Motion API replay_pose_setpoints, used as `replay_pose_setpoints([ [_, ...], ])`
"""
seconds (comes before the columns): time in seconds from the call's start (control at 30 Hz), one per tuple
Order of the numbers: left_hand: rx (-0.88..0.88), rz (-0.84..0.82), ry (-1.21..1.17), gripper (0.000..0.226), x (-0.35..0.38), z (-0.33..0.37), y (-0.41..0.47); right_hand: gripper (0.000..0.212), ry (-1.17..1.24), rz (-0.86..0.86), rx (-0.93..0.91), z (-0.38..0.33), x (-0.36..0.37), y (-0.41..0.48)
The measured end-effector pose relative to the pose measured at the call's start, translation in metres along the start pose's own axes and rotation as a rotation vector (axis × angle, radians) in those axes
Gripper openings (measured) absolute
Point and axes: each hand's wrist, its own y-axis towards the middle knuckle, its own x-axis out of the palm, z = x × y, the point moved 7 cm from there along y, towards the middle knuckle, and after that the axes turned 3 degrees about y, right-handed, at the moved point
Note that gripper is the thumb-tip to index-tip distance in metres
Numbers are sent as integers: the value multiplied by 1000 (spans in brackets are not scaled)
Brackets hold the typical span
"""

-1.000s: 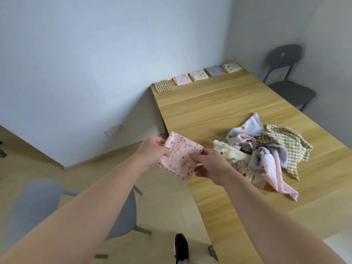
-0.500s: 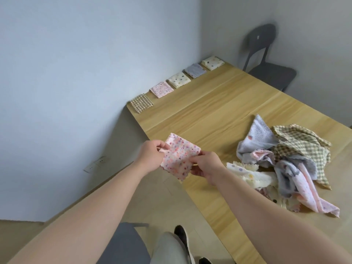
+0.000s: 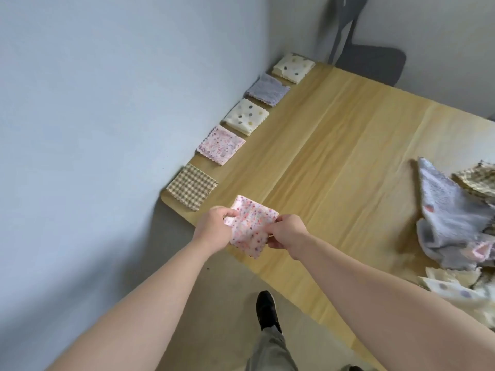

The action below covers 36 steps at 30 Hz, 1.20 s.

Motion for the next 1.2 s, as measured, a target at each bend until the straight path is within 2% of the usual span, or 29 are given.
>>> replay_pose_setpoints([
  [0.23, 57, -42, 102, 62, -19, -43, 85, 10, -11, 46, 72, -30, 61, 58],
  [0.47, 151, -118, 262, 60, -12, -45, 105, 14, -110, 109, 134, -31, 66, 71],
  [0.63, 161, -113, 520, 44, -11, -32, 98, 20, -161, 155, 140, -31, 65, 67],
  [0.83, 227, -16, 754, 25, -17, -11, 90, 29, -149, 160, 146, -26, 61, 60],
  [0.9, 242, 7, 764, 25, -13, 2, 87, 32, -126, 175, 148, -23, 49, 51],
  [1.0, 276, 22, 677, 26, -5, 24, 82, 24, -91, 213, 141, -19, 25, 41],
  [1.2, 407, -127, 417, 17, 58, 108, 46, 14, 62, 390, 93, 6, -77, 6],
])
